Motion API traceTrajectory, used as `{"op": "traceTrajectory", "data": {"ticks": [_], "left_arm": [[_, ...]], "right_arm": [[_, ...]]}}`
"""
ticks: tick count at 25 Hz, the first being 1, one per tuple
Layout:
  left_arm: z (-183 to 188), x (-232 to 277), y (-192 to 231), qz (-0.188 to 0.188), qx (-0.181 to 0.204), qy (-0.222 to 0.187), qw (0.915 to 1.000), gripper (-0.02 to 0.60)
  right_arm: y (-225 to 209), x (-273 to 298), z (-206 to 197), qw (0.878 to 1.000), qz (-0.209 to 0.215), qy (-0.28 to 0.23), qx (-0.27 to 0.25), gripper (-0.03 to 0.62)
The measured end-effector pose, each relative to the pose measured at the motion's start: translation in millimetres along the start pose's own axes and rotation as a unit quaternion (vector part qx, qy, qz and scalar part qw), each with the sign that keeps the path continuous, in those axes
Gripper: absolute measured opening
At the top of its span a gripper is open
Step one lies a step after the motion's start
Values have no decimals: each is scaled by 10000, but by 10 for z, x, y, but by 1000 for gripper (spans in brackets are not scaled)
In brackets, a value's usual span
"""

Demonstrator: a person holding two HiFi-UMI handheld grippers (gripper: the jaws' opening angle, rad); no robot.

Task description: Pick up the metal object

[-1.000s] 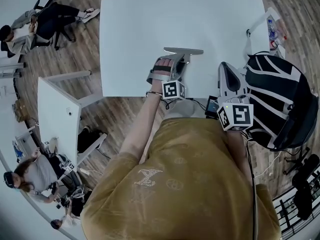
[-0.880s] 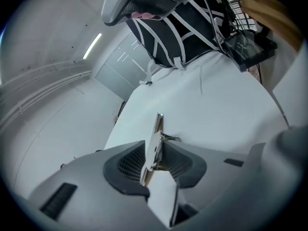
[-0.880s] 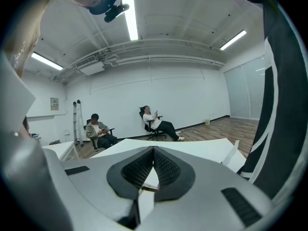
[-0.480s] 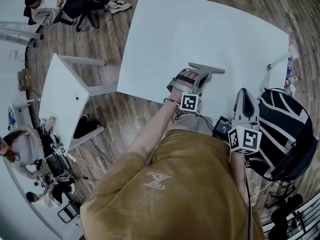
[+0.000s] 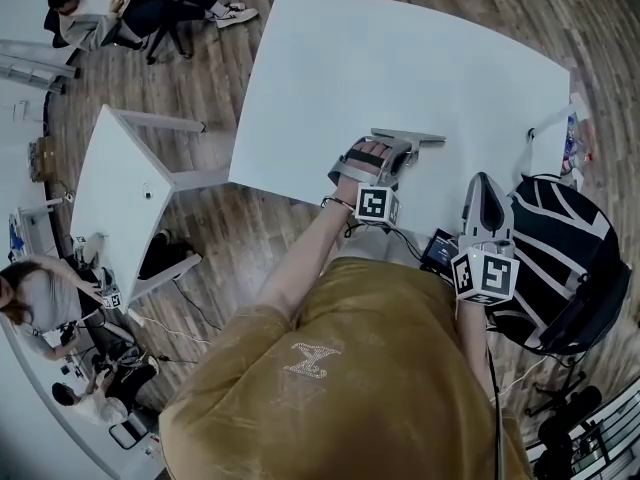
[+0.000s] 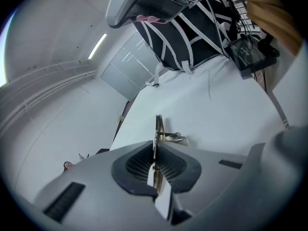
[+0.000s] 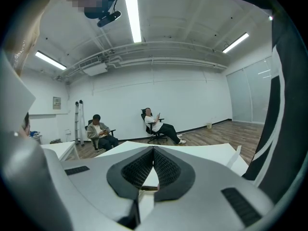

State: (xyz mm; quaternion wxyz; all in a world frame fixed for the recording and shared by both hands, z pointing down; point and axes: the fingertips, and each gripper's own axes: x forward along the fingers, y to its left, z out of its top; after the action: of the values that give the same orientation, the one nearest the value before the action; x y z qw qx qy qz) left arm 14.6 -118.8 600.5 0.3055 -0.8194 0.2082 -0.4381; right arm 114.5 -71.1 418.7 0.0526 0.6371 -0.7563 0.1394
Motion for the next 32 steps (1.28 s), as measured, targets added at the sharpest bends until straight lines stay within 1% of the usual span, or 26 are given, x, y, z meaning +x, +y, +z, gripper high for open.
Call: {"op": "traceTrajectory", "data": {"ticks": [2, 6, 8, 13, 16, 18, 21, 23, 25, 28, 32], "left_arm": [[-4, -27, 7, 19, -86, 21, 10000, 18], [37, -93, 80, 142, -136, -14, 9998, 17], [56, -121, 107, 232, -265, -30, 9994, 17], [121, -275, 264, 504, -928, -77, 9944, 17], [207, -453, 421, 789, -1365, -219, 9872, 17], [253, -587, 571, 1019, -1786, -349, 9780, 17], [290, -798, 764, 1276, -2465, -510, 9594, 17], [298, -918, 844, 1388, -2832, -592, 9471, 17], [281, -1022, 941, 1517, -3120, -666, 9355, 17], [258, -1169, 1074, 1674, -3446, -771, 9205, 17], [210, -1353, 1124, 1831, -3919, -871, 8974, 17]], "right_arm": [[10, -19, 3, 10000, -8, -2, -6, 8], [13, -53, 7, 10000, -10, -36, -22, 8], [10, -76, 13, 10000, -12, -63, -31, 8], [-2, -125, 58, 9999, -30, -165, -43, 8], [-33, -165, 116, 9996, -61, -276, -35, 7], [-44, -167, 167, 9993, -65, -367, -50, 8], [-45, -181, 242, 9985, -56, -533, 93, 6], [-61, -200, 282, 9979, -82, -619, 161, 6], [-62, -184, 320, 9977, -85, -660, 100, 8], [-57, -160, 394, 9973, -120, -731, -15, 6], [-81, -158, 500, 9958, -241, -855, -228, 6]]}}
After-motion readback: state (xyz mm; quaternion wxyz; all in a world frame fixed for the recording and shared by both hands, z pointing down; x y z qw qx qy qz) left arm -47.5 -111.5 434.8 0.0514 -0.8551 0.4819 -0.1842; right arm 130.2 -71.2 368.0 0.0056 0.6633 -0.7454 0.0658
